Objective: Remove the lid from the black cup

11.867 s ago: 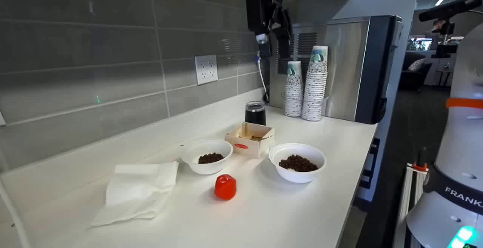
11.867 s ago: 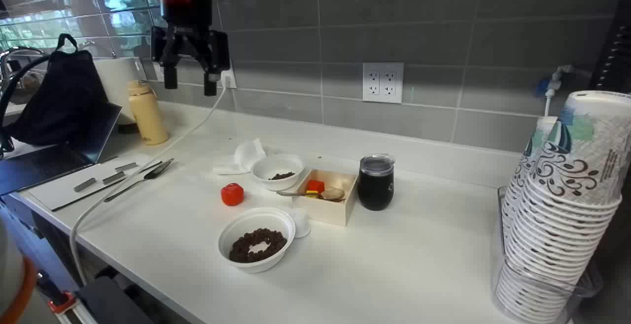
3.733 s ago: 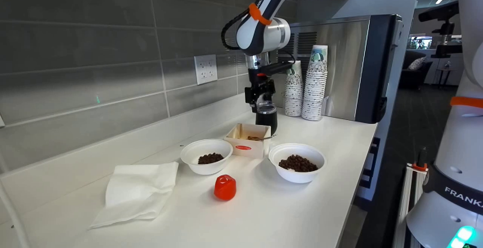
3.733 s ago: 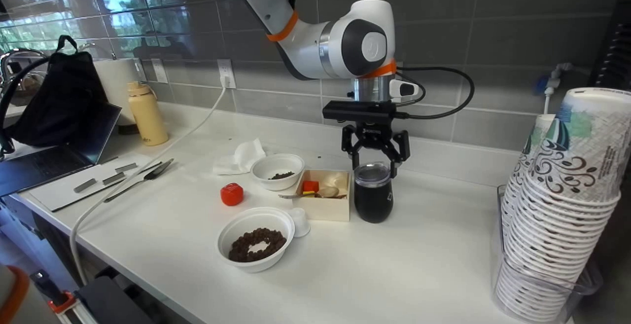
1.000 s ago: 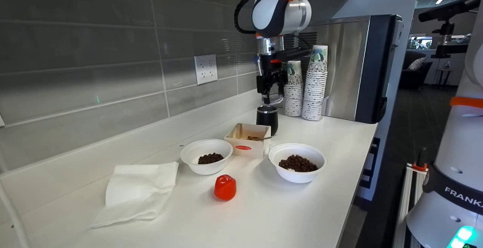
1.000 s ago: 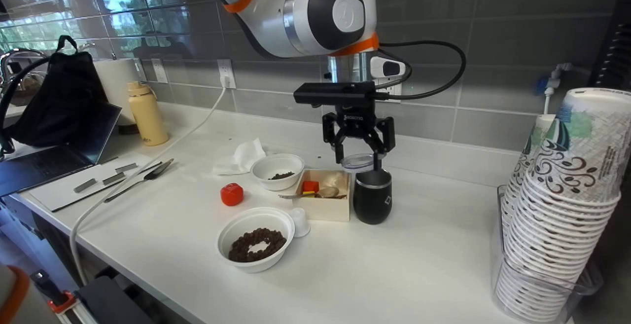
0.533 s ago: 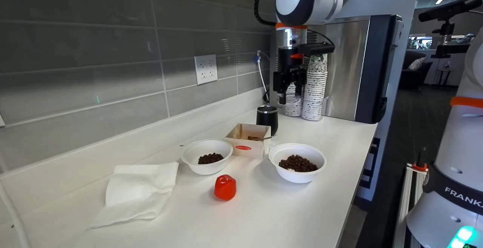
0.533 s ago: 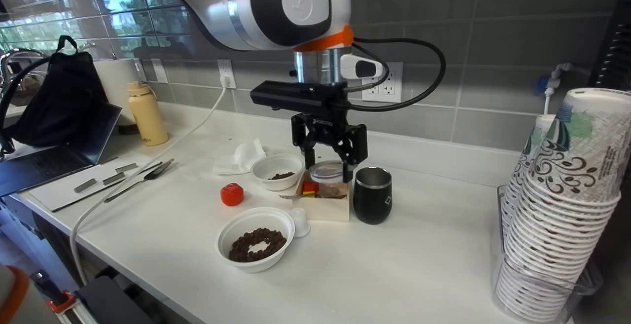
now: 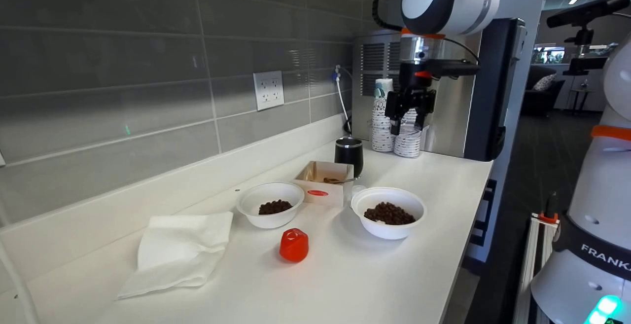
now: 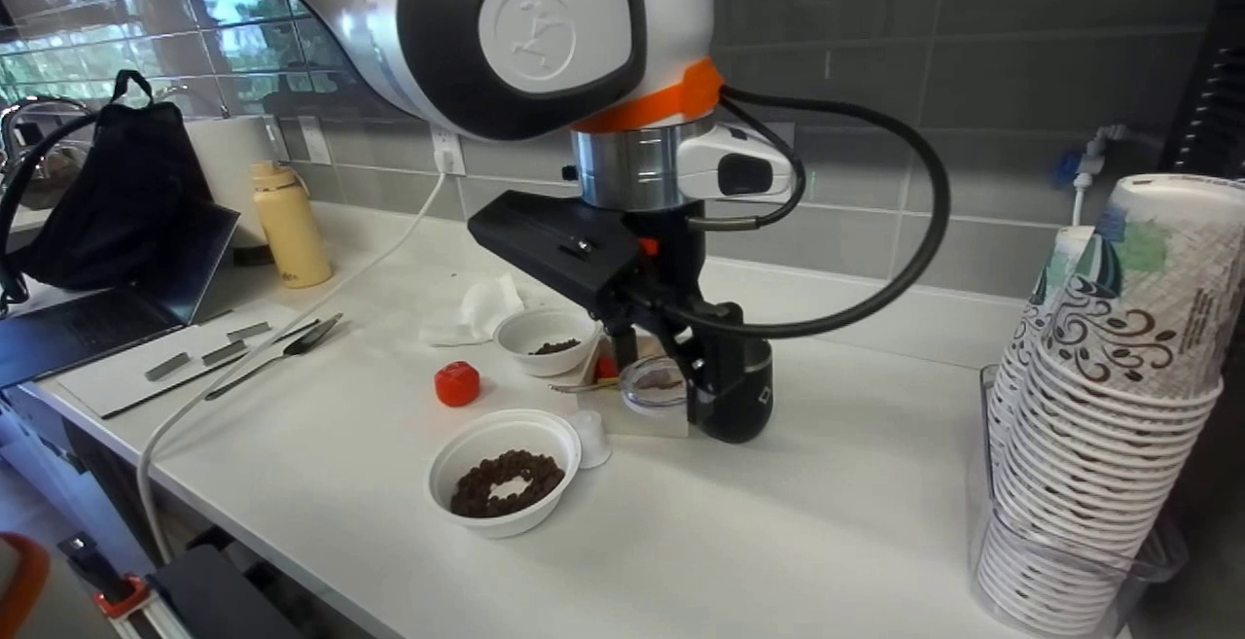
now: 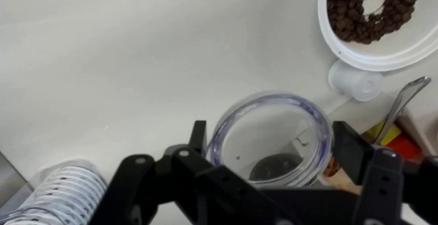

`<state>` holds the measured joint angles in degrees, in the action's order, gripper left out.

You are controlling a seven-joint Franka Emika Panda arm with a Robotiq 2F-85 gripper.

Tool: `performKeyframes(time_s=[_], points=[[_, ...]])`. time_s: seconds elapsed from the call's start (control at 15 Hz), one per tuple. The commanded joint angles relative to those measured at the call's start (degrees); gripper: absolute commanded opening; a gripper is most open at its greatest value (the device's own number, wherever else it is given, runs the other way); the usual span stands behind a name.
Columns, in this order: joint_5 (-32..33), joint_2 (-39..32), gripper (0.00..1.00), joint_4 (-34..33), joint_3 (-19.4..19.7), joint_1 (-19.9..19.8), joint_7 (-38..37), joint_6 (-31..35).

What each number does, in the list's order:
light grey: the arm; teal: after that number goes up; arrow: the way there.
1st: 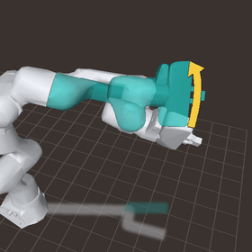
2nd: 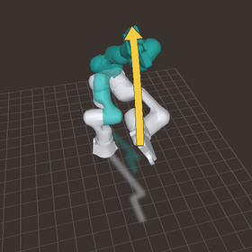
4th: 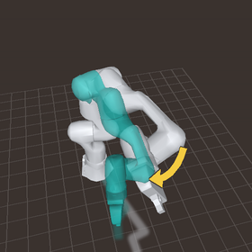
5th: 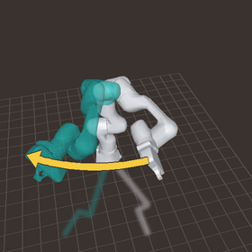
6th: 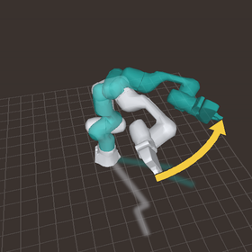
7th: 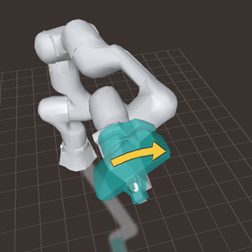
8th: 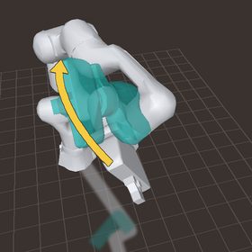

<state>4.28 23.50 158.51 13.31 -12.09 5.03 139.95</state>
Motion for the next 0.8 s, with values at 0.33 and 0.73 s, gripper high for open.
performKeyframes(time_s=[0.33, 0.73], points=[[-8.92, -8.90, 0.65, -0.51, 4.39, 2.65, 5.82, 13.73], [-23.85, -21.69, 0.65, -3.08, 6.52, 7.99, 15.82, 17.82]])
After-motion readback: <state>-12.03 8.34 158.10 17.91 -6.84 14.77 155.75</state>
